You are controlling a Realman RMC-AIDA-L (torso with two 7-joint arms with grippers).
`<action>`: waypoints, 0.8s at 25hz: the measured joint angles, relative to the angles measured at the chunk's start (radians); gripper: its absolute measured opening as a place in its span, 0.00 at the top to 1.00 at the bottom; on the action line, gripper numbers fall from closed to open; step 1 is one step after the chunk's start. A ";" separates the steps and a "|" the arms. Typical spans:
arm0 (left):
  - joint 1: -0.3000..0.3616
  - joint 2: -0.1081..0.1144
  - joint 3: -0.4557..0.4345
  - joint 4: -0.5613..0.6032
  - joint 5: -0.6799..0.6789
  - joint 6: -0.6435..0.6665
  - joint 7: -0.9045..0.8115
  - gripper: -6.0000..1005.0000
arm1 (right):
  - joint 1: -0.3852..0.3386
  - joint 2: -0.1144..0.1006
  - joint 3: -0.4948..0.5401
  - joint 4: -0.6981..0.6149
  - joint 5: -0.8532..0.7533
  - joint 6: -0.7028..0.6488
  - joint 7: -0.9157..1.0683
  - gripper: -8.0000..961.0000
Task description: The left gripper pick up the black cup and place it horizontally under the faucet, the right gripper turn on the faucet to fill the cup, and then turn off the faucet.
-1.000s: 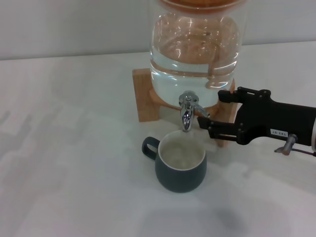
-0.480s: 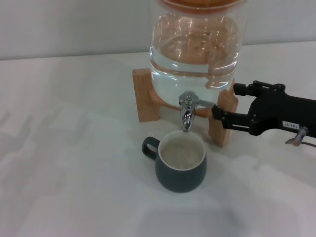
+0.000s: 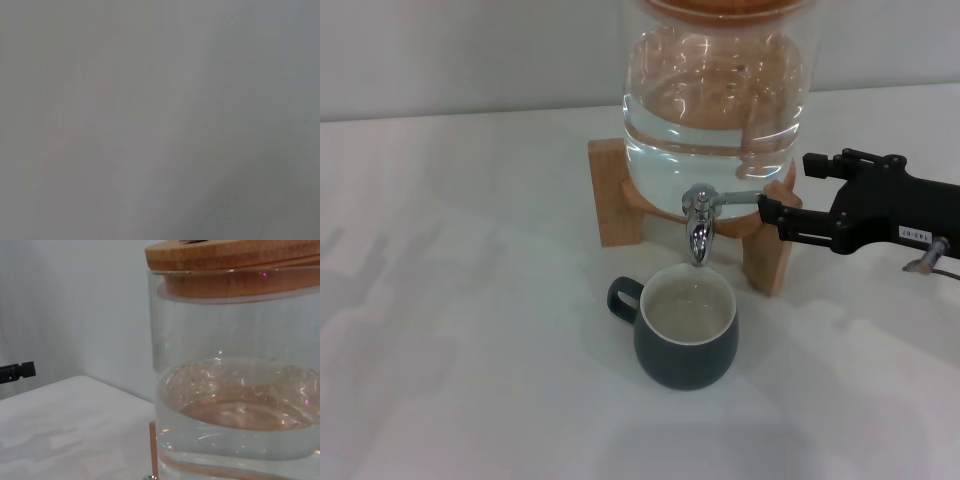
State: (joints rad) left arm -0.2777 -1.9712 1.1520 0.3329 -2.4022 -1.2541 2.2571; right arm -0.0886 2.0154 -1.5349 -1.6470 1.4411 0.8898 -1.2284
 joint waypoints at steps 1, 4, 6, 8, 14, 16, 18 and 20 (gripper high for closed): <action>0.000 0.000 0.000 0.000 0.000 -0.001 -0.001 0.36 | 0.005 0.000 0.000 0.003 0.000 -0.001 0.001 0.19; 0.000 -0.001 0.000 0.000 0.000 -0.002 -0.002 0.36 | 0.017 -0.001 0.003 0.012 0.000 -0.006 0.004 0.19; 0.001 -0.001 0.000 0.000 0.000 -0.002 -0.002 0.36 | 0.022 -0.002 0.007 0.016 0.001 -0.006 0.005 0.19; 0.002 -0.002 0.000 0.000 0.000 -0.002 -0.001 0.36 | 0.022 -0.003 0.015 0.017 0.015 0.009 0.001 0.19; 0.002 -0.003 0.000 0.000 0.000 -0.002 0.003 0.36 | 0.009 -0.004 0.070 0.022 0.070 0.108 -0.030 0.19; 0.001 -0.003 0.000 0.000 0.000 -0.002 0.003 0.36 | 0.002 -0.004 0.106 0.032 0.112 0.169 -0.062 0.19; -0.002 -0.003 0.000 0.000 -0.001 -0.002 0.003 0.36 | -0.003 -0.004 0.145 0.052 0.158 0.225 -0.099 0.19; -0.005 -0.003 0.000 0.000 -0.002 -0.002 0.003 0.36 | -0.008 -0.004 0.196 0.086 0.214 0.293 -0.147 0.19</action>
State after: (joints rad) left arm -0.2832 -1.9742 1.1520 0.3329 -2.4040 -1.2564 2.2606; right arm -0.0969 2.0119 -1.3385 -1.5615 1.6549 1.1825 -1.3757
